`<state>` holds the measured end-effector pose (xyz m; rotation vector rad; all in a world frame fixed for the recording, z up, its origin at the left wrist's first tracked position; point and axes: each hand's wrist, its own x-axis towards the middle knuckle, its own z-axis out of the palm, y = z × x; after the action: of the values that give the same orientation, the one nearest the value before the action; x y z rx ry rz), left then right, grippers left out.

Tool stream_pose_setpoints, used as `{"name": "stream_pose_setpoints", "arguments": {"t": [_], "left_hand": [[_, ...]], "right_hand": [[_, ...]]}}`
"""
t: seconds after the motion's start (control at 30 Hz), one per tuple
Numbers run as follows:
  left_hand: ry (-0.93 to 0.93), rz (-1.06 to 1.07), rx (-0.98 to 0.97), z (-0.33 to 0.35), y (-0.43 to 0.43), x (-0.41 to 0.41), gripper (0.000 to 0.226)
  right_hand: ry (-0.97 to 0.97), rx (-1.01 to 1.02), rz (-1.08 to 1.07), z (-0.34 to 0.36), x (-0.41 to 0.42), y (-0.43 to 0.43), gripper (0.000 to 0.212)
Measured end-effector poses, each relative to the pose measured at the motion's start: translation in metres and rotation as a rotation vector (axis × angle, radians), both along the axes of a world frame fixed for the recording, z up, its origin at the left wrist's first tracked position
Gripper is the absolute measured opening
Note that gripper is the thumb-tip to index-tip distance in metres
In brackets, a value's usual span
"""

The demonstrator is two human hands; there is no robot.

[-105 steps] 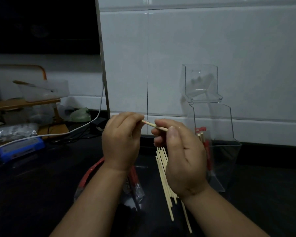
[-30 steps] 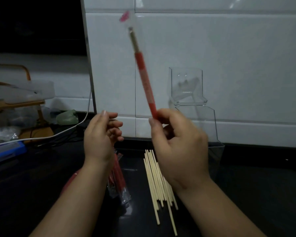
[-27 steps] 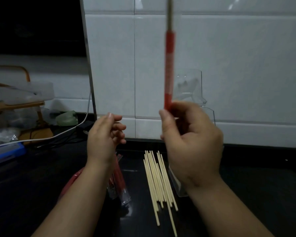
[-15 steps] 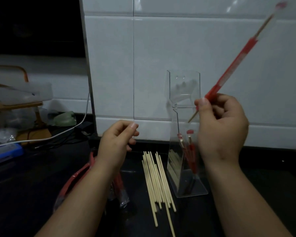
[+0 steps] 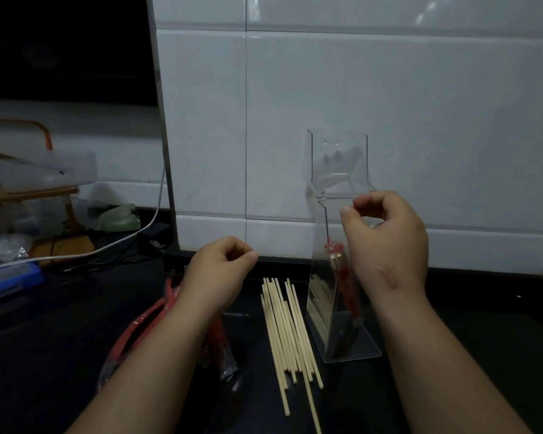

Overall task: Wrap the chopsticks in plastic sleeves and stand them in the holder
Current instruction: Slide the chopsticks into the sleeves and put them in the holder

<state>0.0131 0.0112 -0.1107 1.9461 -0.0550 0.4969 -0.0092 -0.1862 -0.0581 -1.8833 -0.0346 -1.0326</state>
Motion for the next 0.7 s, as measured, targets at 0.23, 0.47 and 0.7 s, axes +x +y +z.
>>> {"name": "stream_pose_setpoints", "arguments": {"t": [0.23,0.47,0.7], "left_hand": [[0.018,0.044,-0.016,0.001,0.006,0.003,0.008],[0.014,0.077,-0.011,0.0,0.011,0.006,0.011],[0.036,0.107,-0.019,0.002,0.017,0.008,0.017]], "right_hand": [[-0.219,0.056,0.105,0.004,-0.012,0.007,0.007],[-0.757,-0.377,0.08,-0.007,-0.026,0.027,0.012],[-0.699,-0.634,0.267,-0.023,-0.03,0.054,0.007]]}}
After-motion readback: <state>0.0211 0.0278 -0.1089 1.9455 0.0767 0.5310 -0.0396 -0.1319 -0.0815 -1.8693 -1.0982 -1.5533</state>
